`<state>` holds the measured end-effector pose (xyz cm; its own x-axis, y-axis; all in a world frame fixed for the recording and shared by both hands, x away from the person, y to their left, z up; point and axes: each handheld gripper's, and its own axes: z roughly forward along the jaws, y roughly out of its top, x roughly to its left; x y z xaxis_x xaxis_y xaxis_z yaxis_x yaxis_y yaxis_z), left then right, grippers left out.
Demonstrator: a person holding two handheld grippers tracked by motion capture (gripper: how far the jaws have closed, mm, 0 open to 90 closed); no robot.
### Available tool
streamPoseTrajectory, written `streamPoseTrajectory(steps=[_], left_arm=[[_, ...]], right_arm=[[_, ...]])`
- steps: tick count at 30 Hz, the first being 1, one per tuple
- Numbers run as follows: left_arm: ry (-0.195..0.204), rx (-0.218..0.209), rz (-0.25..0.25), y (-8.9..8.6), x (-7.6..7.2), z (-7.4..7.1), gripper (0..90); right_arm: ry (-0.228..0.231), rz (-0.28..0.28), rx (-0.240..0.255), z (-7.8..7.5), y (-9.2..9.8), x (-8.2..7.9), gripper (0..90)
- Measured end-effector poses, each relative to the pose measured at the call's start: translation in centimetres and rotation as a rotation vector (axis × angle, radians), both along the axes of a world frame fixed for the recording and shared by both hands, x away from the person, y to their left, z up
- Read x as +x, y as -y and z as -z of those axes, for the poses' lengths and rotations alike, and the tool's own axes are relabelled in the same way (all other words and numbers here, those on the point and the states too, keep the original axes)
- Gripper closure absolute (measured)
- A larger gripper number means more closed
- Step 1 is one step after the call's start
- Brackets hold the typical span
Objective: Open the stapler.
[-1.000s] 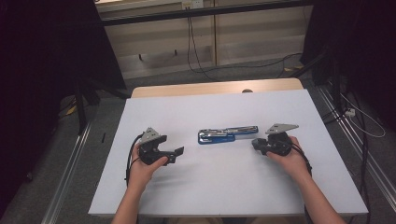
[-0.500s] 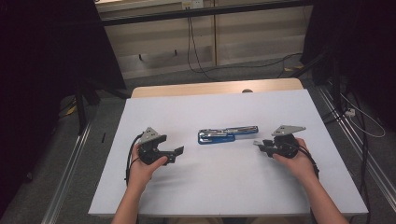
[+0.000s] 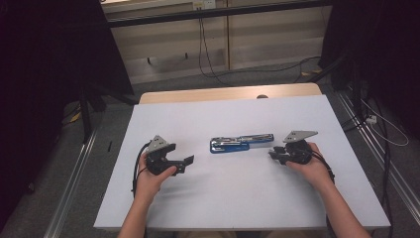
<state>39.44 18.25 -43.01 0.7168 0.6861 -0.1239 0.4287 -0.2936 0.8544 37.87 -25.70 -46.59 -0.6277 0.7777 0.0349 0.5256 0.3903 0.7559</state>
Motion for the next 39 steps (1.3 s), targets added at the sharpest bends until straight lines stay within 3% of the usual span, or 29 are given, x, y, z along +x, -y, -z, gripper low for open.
streamPoseTrajectory(steps=[6,16,29,34,39], left_arm=[[0.003,-0.005,-0.002,0.0,0.0,0.0,10.3],[-0.001,-0.015,-0.002,-0.1,0.1,0.0,10.5],[0.005,-0.015,-0.002,-0.2,0.0,0.0,10.5],[0.010,-0.028,-0.008,-0.4,0.1,-0.1,10.8],[0.011,-0.032,-0.007,-0.5,0.1,-0.2,10.8]], right_arm=[[-0.023,0.007,0.029,0.0,0.2,0.0,78.9],[-0.010,0.006,0.020,0.1,-0.3,0.2,74.8],[-0.008,0.007,0.019,0.1,-0.4,0.3,79.1],[-0.023,0.021,0.083,-0.1,0.4,0.2,79.1],[-0.020,0.025,0.093,-0.5,0.8,-0.1,79.1]])
